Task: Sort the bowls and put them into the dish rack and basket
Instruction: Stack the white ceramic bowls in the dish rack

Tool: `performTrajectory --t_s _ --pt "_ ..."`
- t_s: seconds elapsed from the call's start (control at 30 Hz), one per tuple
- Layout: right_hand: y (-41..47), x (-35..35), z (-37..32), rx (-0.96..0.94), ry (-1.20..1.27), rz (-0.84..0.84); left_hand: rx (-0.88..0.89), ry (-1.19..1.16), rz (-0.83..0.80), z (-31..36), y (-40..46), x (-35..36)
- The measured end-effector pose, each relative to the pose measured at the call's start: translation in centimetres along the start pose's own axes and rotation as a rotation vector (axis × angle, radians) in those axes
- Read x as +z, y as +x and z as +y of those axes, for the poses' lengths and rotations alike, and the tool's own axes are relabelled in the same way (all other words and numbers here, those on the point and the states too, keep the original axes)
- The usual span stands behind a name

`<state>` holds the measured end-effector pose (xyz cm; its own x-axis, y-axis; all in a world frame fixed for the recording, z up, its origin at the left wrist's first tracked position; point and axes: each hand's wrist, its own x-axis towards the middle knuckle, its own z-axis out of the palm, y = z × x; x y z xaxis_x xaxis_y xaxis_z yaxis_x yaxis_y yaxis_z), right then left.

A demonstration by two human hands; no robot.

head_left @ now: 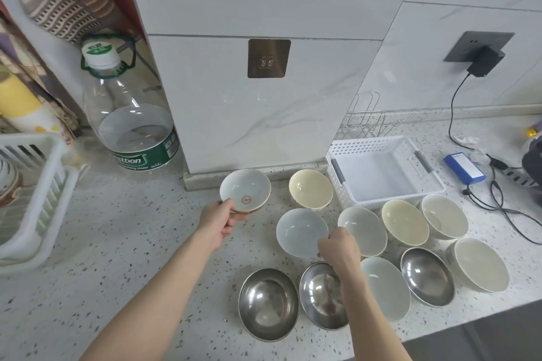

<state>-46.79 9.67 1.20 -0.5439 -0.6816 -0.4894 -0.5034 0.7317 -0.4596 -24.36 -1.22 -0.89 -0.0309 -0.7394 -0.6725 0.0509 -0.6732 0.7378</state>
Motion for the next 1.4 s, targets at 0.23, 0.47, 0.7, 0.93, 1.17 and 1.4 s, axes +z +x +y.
performTrajectory --t_s 0.23,0.47,0.7,0.93,1.17,1.4 --pt "-3.0 0.3 -2.9 -0.099 0.000 0.041 0.133 0.006 -0.001 2.3 -3.5 -5.0" --pt "-8.6 4.2 -9.2 -0.207 0.276 0.047 0.245 -0.152 -0.038 5.8 -7.1 -14.1" --pt "-14.4 12.2 -17.5 -0.286 0.450 -0.122 0.310 -0.292 0.034 8.0 -10.4 -28.2" --pt "-19.6 19.0 -26.7 -0.401 0.525 -0.252 0.413 -0.373 0.188 8.3 -11.1 -40.9" --pt "-21.8 24.0 -33.8 -0.500 0.343 -0.140 0.424 -0.379 0.246 8.2 -10.9 -48.9" --pt "-22.4 26.1 -38.2 -0.537 -0.072 -0.027 0.409 -0.396 0.277 8.2 -10.0 -52.0"
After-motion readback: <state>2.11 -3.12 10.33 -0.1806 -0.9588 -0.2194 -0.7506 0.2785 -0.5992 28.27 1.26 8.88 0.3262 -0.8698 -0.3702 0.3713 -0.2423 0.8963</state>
